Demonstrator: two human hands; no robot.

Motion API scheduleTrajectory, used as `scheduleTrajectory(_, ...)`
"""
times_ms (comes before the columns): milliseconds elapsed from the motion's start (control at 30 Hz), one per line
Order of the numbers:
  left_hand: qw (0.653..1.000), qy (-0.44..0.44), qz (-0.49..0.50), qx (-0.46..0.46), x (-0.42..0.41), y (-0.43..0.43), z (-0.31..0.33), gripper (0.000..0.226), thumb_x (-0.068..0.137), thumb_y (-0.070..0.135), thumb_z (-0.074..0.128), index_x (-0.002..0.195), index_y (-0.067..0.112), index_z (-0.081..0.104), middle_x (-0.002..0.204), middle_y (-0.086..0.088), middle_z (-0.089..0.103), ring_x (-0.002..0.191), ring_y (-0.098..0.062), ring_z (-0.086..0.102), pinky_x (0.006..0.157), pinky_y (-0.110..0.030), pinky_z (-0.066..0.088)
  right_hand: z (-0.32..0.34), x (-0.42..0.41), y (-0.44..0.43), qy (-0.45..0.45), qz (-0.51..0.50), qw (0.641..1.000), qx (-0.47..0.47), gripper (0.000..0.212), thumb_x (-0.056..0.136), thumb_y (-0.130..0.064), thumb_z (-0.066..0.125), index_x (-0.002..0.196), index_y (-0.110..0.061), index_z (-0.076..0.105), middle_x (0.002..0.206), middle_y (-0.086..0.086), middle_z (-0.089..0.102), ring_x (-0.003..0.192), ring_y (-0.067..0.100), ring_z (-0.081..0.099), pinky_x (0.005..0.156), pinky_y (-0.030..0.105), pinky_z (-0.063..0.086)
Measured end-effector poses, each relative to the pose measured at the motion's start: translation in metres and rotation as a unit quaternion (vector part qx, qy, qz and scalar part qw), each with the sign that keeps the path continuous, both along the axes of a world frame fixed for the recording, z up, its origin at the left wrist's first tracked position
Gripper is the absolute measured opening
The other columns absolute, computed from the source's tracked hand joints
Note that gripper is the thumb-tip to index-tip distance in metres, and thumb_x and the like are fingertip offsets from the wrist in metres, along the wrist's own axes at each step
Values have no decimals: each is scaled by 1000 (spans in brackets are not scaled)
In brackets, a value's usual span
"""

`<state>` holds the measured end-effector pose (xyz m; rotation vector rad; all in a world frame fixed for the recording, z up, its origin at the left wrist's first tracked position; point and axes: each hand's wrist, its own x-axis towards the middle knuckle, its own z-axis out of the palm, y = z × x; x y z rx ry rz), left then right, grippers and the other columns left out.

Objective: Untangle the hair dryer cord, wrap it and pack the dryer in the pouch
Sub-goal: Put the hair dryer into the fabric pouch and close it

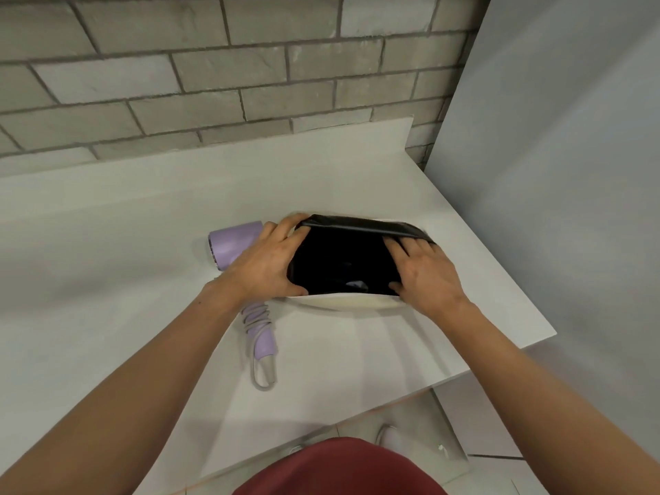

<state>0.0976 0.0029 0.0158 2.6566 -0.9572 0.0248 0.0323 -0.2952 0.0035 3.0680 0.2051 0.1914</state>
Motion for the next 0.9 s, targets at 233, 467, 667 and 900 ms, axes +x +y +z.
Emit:
scheduleTrajectory(233, 999, 23, 2, -31, 22, 8, 2, 106, 70, 41, 88, 159, 19, 32, 165, -4, 25, 138, -30, 37, 112, -27, 26, 7, 24, -13, -51, 24, 997, 48, 71, 80, -12, 79, 147, -14, 54, 142, 8, 59, 126, 35, 59, 100, 45, 55)
scheduleTrajectory(467, 993, 101, 42, -47, 34, 7, 8, 116, 67, 22, 94, 160, 6, 25, 161, -14, 26, 147, -28, 32, 115, -15, 20, 27, -4, 60, -42, 60, 963, 260, 9, 93, -20, 69, 97, -20, 77, 97, -5, 73, 81, 15, 69, 70, 31, 55)
scheduleTrajectory(667, 996, 85, 9, 18, 56, 8, 32, 114, 71, 28, 91, 159, 3, 24, 164, -16, 21, 149, -32, 30, 122, -34, 28, 14, -19, 154, 261, 33, 875, 407, 41, 99, -51, 61, 130, -26, 70, 122, -10, 70, 109, 11, 65, 96, 29, 49)
scheduleTrajectory(900, 998, 64, -1, 30, 66, 21, 30, 109, 69, 20, 89, 158, 5, 28, 164, -15, 22, 144, -38, 36, 120, -42, 34, 7, 14, 204, 302, 2, 826, 476, 50, 86, -58, 75, 121, -67, 41, 129, -22, 53, 124, 7, 56, 91, 27, 43)
